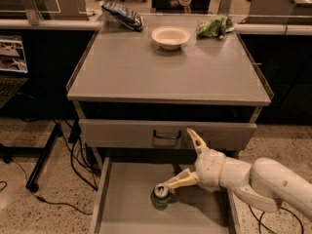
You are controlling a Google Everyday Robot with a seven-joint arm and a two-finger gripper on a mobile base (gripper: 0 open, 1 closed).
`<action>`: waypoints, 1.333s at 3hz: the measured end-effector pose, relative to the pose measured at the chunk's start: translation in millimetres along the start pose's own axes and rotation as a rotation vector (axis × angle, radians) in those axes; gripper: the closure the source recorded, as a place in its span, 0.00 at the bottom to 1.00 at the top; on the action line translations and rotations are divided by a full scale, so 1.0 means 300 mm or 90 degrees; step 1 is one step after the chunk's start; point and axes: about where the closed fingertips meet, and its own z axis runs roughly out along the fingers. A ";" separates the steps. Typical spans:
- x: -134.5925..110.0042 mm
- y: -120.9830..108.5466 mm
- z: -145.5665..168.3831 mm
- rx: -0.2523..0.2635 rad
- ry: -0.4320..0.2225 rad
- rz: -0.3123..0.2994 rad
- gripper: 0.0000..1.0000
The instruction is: Pick green can from middle drawer and place on counter
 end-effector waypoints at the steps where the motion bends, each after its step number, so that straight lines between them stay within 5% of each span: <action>1: 0.094 0.058 -0.005 0.022 0.001 0.029 0.00; 4: 0.343 0.173 0.005 0.059 -0.012 0.142 0.00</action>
Offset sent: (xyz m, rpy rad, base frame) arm -0.0472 -0.0204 -0.0949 0.1283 0.1103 -0.1661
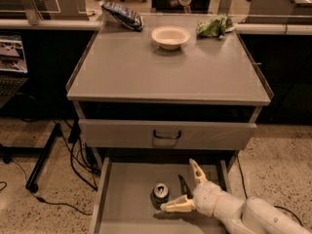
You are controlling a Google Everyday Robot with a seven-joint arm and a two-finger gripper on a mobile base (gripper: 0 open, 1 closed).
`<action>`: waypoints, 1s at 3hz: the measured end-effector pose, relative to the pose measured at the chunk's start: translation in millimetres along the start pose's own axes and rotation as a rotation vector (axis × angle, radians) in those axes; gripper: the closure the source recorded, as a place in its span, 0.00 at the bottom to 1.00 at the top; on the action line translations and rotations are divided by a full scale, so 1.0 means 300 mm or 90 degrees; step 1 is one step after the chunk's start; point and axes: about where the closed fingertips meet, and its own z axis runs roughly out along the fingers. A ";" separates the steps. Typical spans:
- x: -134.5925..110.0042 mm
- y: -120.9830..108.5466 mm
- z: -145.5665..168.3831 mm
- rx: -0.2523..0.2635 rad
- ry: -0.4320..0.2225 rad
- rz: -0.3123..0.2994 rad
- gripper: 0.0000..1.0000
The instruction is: Pick green can from middle drawer and place on counter
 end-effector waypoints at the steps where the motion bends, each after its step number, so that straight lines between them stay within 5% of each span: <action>1: 0.061 0.005 0.033 -0.005 -0.002 0.016 0.00; 3: 0.135 0.018 0.103 -0.028 0.028 0.013 0.00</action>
Offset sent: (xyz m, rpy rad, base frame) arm 0.0116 0.0172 -0.0551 -0.0010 0.0490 0.0217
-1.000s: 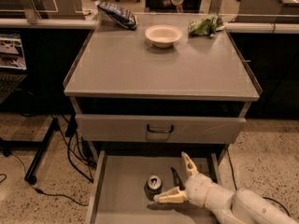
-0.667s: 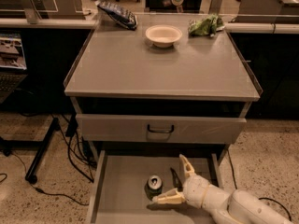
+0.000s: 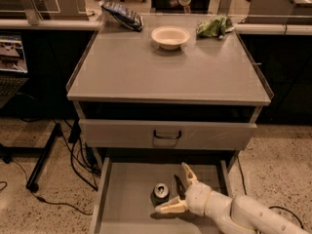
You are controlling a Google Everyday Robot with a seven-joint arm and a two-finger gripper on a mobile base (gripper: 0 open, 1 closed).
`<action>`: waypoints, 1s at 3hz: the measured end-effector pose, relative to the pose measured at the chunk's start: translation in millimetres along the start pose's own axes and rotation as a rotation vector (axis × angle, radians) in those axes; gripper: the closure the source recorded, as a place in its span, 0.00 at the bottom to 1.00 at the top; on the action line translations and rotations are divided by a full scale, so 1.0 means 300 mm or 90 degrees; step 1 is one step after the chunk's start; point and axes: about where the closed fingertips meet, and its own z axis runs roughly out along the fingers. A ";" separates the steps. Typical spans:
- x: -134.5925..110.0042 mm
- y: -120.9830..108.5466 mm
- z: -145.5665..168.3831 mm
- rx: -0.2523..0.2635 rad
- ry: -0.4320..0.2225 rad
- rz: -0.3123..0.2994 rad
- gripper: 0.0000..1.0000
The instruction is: Pick green can from middle drawer and place on counter
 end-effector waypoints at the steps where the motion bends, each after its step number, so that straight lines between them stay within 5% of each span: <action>1: 0.052 0.004 0.033 0.027 -0.009 0.008 0.00; 3: 0.150 0.011 0.105 0.044 -0.008 0.022 0.00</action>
Offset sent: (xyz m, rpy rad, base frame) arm 0.0127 0.0163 -0.0581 0.0267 -0.0021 -0.1068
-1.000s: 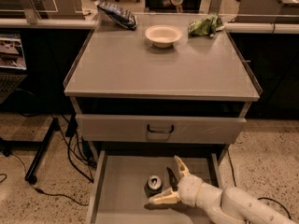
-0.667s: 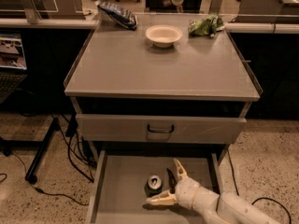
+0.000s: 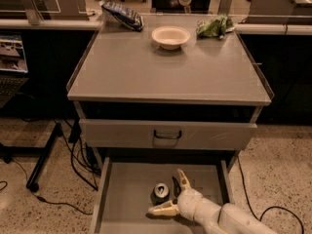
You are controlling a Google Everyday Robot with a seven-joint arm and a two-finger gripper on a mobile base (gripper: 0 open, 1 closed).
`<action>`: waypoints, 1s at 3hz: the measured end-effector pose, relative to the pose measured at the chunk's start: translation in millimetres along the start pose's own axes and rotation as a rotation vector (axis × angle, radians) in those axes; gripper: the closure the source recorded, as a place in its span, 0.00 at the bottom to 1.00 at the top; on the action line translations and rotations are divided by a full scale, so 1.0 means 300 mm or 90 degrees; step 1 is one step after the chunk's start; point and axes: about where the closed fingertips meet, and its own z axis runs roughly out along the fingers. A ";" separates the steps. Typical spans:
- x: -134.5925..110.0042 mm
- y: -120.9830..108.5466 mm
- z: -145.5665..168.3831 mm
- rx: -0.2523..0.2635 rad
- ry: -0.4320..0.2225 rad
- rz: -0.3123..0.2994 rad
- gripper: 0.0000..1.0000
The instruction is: Pick green can from middle drawer and place on counter
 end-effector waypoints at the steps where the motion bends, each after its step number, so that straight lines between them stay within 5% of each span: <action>1: 0.037 0.010 0.027 -0.004 0.005 0.009 0.00; 3: 0.098 0.034 0.080 -0.024 0.021 0.030 0.00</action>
Offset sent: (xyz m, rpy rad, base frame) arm 0.0031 0.0182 -0.0373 0.0090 0.0576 0.0169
